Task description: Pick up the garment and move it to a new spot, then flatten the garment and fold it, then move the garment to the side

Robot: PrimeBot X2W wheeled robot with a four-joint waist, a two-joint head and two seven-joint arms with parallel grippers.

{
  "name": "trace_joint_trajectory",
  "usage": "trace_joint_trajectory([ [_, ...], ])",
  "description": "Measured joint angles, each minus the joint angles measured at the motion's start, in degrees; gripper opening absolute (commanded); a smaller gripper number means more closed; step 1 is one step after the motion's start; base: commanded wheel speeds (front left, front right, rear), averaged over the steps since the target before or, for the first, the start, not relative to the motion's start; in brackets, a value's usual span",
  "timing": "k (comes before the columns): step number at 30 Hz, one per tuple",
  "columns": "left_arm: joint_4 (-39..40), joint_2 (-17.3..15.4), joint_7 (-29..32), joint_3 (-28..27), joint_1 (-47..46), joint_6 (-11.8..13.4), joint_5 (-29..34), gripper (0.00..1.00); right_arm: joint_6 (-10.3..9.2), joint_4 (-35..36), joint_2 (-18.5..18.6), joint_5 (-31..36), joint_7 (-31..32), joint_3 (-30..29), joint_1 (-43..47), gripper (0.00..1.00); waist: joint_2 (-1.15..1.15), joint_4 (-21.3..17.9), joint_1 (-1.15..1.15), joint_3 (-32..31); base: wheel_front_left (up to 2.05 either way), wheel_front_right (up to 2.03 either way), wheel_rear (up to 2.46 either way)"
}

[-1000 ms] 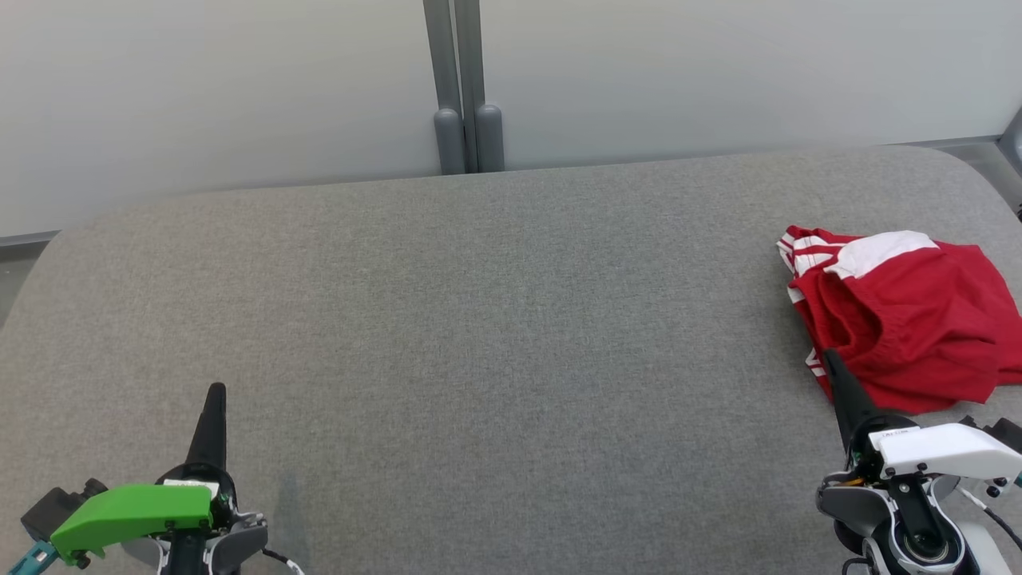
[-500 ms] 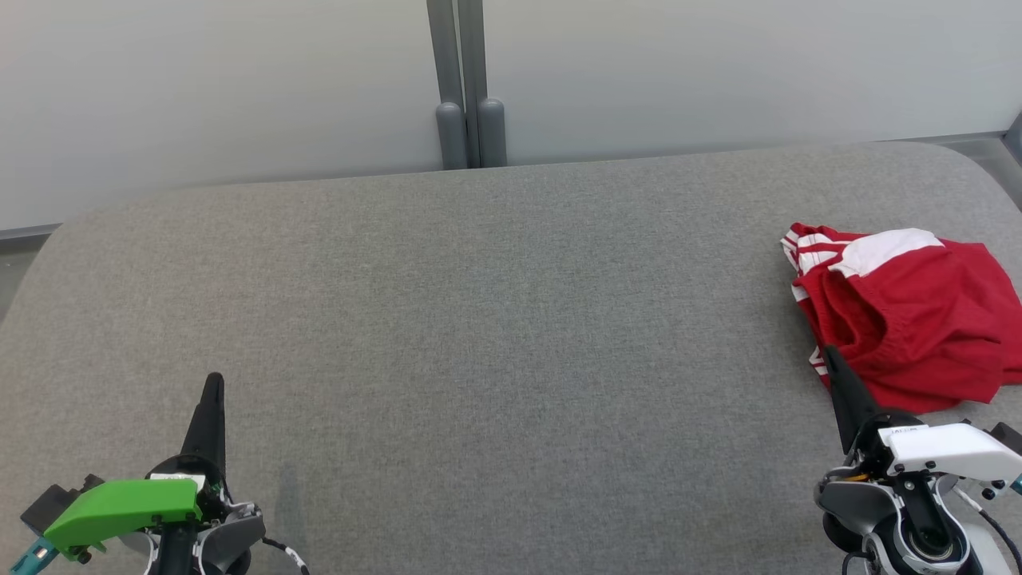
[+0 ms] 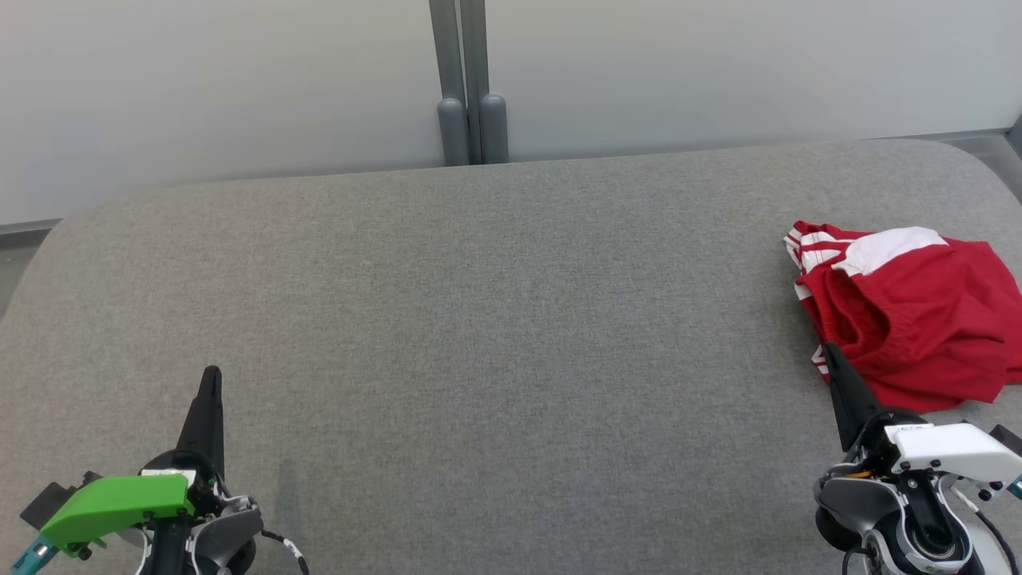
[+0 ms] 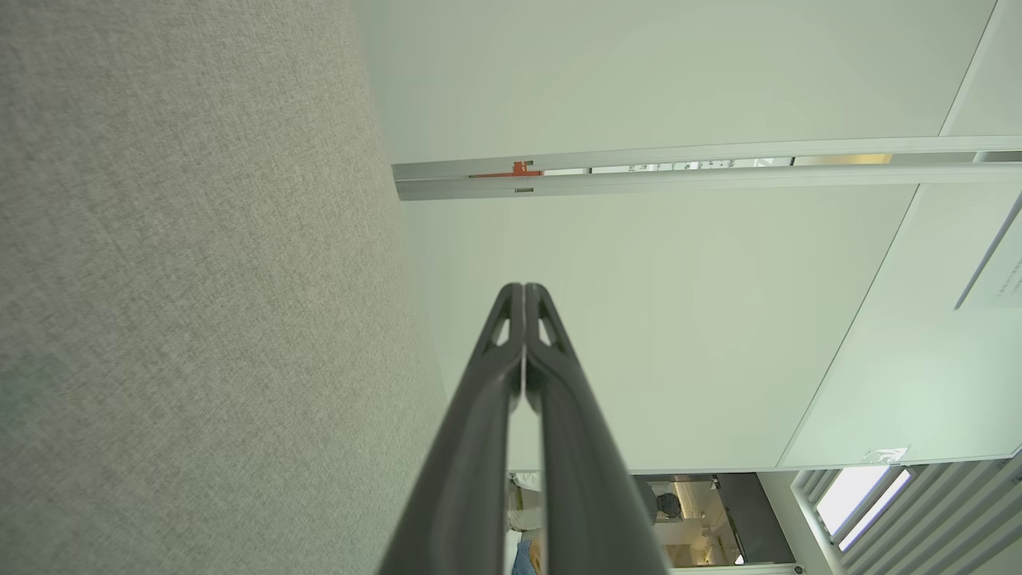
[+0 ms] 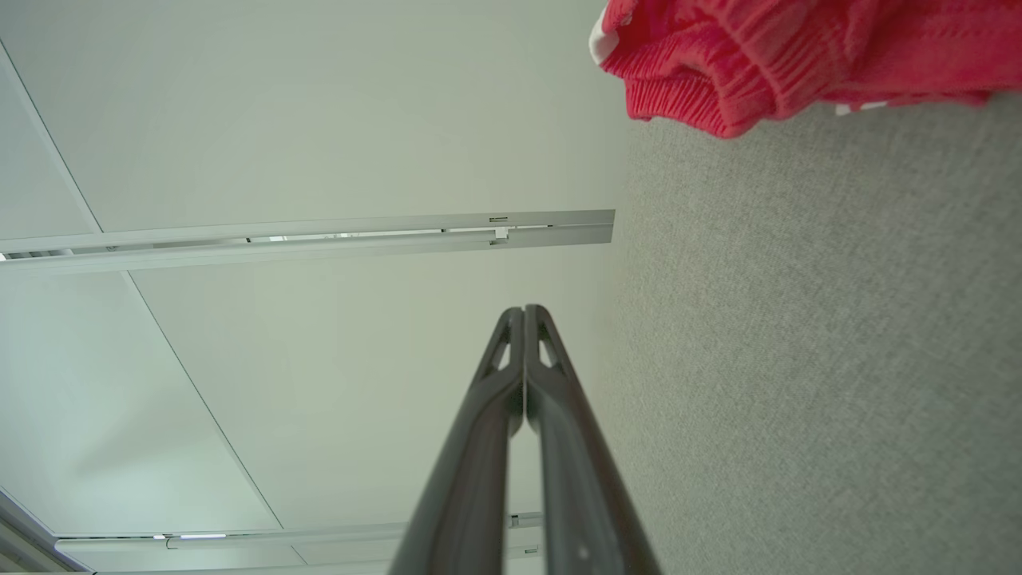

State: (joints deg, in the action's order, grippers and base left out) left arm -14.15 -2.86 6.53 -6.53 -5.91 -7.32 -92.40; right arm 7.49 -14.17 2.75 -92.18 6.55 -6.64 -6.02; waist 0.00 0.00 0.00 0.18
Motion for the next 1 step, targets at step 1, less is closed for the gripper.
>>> trace_joint_trajectory([
  [1, 0.00, 0.00, 0.01, 0.00, 0.00, 0.00, 0.00, 0.00, 0.00, 0.00, 0.00, 0.00, 0.00, 0.00, 0.00, 0.00, 0.00, 0.00, 0.00, 0.00, 0.00, 0.00, 0.00],
])
